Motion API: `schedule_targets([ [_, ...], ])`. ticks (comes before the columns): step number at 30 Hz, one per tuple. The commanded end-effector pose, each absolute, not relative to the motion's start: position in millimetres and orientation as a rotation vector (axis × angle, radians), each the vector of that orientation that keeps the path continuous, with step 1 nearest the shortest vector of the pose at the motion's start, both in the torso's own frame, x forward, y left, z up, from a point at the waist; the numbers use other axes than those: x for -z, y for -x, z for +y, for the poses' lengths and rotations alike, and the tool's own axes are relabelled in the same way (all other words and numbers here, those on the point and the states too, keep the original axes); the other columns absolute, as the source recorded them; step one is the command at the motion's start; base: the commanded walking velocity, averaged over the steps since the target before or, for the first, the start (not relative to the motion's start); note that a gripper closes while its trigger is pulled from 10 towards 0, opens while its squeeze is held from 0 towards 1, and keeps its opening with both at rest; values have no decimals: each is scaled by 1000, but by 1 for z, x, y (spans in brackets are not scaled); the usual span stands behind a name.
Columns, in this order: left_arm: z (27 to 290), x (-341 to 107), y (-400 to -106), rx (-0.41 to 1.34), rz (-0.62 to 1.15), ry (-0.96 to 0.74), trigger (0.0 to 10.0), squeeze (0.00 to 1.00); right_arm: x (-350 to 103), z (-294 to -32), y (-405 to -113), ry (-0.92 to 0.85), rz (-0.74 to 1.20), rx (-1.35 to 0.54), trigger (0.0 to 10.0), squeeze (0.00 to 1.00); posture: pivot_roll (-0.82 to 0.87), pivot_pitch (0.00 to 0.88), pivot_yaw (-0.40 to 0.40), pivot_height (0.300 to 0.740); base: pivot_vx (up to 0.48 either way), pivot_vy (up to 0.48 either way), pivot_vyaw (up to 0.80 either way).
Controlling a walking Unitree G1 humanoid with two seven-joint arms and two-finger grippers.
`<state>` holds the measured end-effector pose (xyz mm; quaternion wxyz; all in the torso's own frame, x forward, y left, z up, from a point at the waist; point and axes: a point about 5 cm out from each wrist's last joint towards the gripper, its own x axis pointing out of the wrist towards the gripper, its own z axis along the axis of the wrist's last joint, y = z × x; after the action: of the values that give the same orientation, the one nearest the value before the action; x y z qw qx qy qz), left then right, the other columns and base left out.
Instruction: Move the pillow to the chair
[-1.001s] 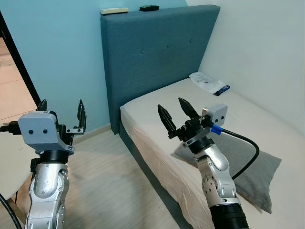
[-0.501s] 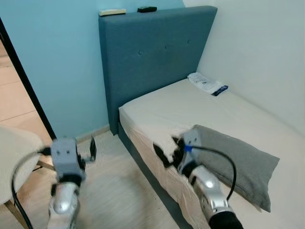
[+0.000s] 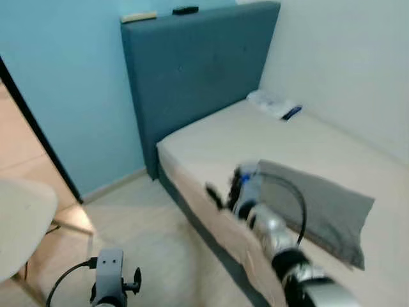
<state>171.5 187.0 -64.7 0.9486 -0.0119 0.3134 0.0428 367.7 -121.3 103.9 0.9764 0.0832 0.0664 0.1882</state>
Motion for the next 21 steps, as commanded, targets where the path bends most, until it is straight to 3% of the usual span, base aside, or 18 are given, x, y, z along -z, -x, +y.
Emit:
schedule_targets([
  [1, 191, 71, -160, -105, 677, 18, 10000, 0, -90, -122, -362, -195, 196, -367, 10000, 0, -45, 92, -78, 740, 0, 0, 0],
  [9, 192, 89, -139, -141, 784, 27, 10000, 0, -21, -106, -315, -72, 485, -473, 10000, 0, -43, 85, -89, 740, 0, 0, 0],
  [10, 192, 92, -134, -146, 809, 26, 10000, 0, 8, -109, -290, 16, 614, -477, 10000, 0, -45, 78, -91, 740, 0, 0, 0],
  [14, 194, 93, -132, -150, 822, 23, 10000, 0, 45, -124, -250, 148, 804, -465, 10000, 0, -34, 67, -92, 740, 0, 0, 0],
  [21, 203, 87, -151, -192, 794, 14, 10000, 0, 67, -151, -219, 248, 973, -406, 10000, 0, -4, 54, -116, 740, 0, 0, -95],
])
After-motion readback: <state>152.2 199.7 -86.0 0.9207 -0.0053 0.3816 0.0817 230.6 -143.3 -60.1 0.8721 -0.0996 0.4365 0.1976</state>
